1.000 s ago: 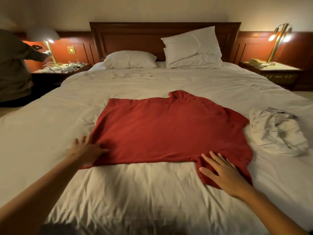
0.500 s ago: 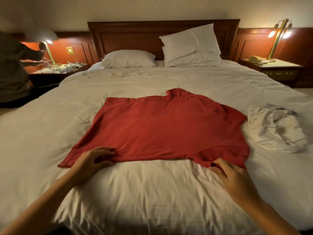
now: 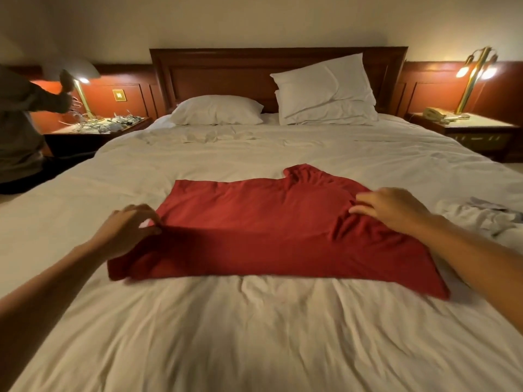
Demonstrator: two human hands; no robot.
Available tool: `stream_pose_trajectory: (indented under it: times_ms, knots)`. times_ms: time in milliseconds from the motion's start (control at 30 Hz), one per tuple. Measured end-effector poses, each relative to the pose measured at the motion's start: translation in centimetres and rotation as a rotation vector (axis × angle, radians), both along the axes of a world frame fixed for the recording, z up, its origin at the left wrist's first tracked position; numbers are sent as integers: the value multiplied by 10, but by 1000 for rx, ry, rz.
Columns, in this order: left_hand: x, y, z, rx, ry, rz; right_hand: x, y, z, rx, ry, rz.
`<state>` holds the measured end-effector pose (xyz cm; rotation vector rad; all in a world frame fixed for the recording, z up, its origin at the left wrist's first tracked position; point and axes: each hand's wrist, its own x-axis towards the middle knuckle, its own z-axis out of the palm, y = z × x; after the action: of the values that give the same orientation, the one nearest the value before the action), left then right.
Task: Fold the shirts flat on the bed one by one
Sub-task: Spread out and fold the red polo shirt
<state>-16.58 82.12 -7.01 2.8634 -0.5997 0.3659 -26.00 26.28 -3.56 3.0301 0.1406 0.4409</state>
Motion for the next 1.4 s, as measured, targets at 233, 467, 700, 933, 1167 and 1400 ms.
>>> stream_pose_trajectory:
  times_ms: [233, 467, 700, 933, 1167, 1400]
  knots:
    - [48, -33, -49, -126, 233, 510, 13, 15, -72, 309, -68, -507]
    - [28, -18, -99, -358, 171, 484, -56, -22, -145, 340, -120, -739]
    - [22, -22, -81, -398, 106, 473, -42, -32, -118, 561, -244, -373]
    - [-2, 31, -29, -53, 389, 592, -70, -71, -44, 360, 304, -427]
    - [-55, 15, -47, 112, 284, 609, -99, 3, -70, 26, 254, -407]
    - [-52, 1, -41, 111, 373, 461, -56, 137, -109, 423, 150, 62]
